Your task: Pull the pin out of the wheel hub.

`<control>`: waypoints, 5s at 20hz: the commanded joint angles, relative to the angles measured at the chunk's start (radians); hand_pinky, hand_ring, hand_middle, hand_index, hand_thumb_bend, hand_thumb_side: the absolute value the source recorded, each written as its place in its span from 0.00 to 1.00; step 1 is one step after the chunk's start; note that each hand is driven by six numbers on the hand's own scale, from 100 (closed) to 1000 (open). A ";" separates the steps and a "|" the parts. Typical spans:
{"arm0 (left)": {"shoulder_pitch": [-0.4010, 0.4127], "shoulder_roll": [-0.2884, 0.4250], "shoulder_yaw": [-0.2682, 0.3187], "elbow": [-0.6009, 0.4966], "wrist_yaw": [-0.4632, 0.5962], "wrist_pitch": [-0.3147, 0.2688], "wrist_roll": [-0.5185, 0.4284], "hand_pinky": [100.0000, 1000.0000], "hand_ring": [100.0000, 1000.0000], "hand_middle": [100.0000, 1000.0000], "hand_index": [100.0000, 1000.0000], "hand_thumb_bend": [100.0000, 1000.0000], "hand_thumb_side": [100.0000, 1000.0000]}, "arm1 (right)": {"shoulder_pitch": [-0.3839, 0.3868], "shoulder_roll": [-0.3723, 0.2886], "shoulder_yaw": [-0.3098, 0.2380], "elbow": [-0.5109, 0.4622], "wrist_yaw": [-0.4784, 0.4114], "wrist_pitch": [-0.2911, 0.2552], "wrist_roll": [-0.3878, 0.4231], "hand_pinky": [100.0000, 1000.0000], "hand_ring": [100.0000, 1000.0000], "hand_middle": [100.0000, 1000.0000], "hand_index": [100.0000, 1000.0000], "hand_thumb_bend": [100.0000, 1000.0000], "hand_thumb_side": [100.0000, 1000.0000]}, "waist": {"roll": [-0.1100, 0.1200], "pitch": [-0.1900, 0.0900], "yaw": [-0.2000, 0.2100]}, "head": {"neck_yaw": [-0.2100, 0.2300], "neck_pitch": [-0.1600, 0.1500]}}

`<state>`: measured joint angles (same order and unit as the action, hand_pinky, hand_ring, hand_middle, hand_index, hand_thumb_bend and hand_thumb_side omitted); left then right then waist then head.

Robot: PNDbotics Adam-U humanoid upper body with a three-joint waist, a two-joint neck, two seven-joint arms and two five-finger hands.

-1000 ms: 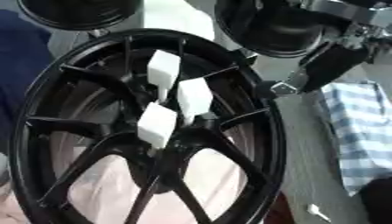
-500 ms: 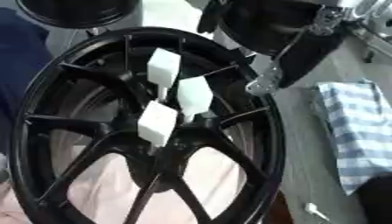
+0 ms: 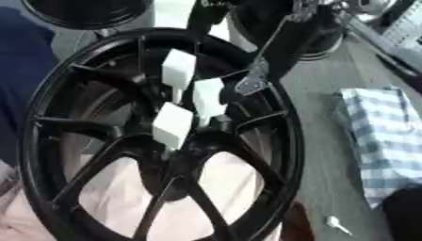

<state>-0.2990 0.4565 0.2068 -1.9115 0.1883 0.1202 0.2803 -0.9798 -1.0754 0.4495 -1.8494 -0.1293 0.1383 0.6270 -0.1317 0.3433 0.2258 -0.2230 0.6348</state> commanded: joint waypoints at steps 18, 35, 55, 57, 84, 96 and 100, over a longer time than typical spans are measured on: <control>-0.008 0.003 0.006 -0.008 0.004 0.004 -0.006 0.71 0.61 0.53 0.68 0.00 0.77 | 0.080 -0.034 -0.041 0.015 -0.013 0.074 -0.045 0.80 0.73 0.56 0.69 0.57 0.10 | 0.017 -0.009 0.011 | 0.006 0.039; -0.010 -0.002 0.006 -0.008 0.006 0.006 -0.009 0.71 0.61 0.53 0.68 0.00 0.78 | 0.098 -0.003 -0.015 0.021 0.013 0.125 -0.095 0.80 0.74 0.57 0.70 0.57 0.11 | 0.012 0.003 0.028 | -0.006 0.069; -0.006 -0.007 0.005 -0.007 0.011 0.007 -0.012 0.71 0.60 0.53 0.68 0.00 0.79 | 0.081 0.033 0.017 0.037 0.053 0.118 -0.067 0.79 0.74 0.57 0.71 0.57 0.09 | 0.011 0.004 0.026 | -0.024 -0.011; -0.005 -0.008 0.005 -0.008 0.011 0.007 -0.013 0.71 0.60 0.53 0.68 0.00 0.79 | 0.081 0.035 0.020 0.040 0.060 0.115 -0.058 0.79 0.73 0.57 0.71 0.57 0.09 | 0.011 0.004 0.027 | -0.023 -0.015; -0.001 -0.008 0.003 -0.007 0.013 0.009 -0.018 0.71 0.60 0.53 0.68 0.00 0.80 | 0.113 0.010 0.001 -0.003 0.024 0.104 -0.079 0.70 0.47 0.29 0.49 0.00 0.00 | 0.010 0.005 0.028 | -0.017 -0.024; 0.005 -0.001 0.005 -0.007 0.010 0.009 -0.017 0.72 0.60 0.53 0.68 0.00 0.80 | 0.055 -0.030 -0.116 0.014 0.056 0.078 -0.030 0.68 0.44 0.24 0.46 0.07 0.00 | 0.010 -0.005 0.015 | -0.006 -0.014; 0.007 0.000 0.007 -0.007 0.009 0.008 -0.015 0.72 0.60 0.53 0.68 0.00 0.80 | 0.075 -0.061 -0.183 0.027 0.036 0.066 -0.064 0.68 0.44 0.24 0.45 0.07 0.00 | 0.011 -0.007 0.010 | -0.002 -0.012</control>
<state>-0.2897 0.4308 0.2066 -1.9059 0.1978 0.1317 0.2655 -0.8952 -1.0892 0.3034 -1.8265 -0.0845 0.2088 0.5732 -0.1289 0.3636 0.2383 -0.2277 0.6229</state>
